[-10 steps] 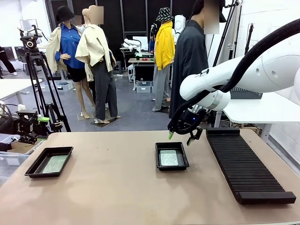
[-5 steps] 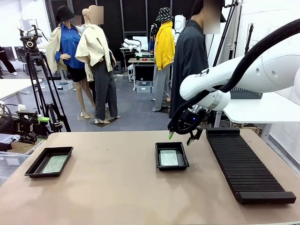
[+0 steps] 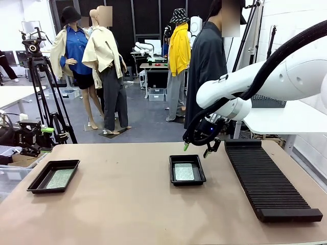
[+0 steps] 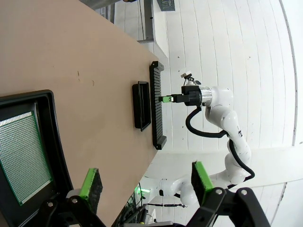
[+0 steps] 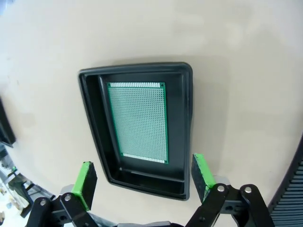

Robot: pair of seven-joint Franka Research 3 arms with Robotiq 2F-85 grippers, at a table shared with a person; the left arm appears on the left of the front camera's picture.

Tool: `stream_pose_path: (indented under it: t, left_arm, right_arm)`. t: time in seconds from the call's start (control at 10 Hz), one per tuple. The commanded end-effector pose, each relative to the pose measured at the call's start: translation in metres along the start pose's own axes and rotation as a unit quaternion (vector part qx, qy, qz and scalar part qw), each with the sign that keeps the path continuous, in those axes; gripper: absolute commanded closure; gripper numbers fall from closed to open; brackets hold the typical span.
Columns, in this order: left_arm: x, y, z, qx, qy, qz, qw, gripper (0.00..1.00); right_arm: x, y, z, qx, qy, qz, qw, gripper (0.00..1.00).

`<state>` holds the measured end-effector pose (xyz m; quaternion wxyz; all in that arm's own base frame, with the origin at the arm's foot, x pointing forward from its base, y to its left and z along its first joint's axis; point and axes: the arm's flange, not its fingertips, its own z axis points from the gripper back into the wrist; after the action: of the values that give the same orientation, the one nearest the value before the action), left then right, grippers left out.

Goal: Inspect and transfer BCBs to ESD trays.
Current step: Pick up the ESD tray and place it on the left side of the table.

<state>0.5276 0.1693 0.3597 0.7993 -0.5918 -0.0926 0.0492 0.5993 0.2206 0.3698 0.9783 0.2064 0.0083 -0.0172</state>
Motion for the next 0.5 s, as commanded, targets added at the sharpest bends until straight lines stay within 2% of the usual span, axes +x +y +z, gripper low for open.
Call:
stream_pose_path:
  t: [0.0, 0.4]
  left_arm:
    - [-0.001, -0.003, 0.0, 0.009, 0.0, 0.001, 1.0, 0.0]
    - [0.0, 0.0, 0.0, 0.0, 0.0, 0.0, 1.0, 0.0]
  right_arm:
    - [-0.016, -0.034, 0.043, 0.077, -0.023, 0.005, 0.997, 0.0]
    - [-0.03, -0.118, 0.092, 0.21, -0.037, -0.01, 0.977, 0.0]
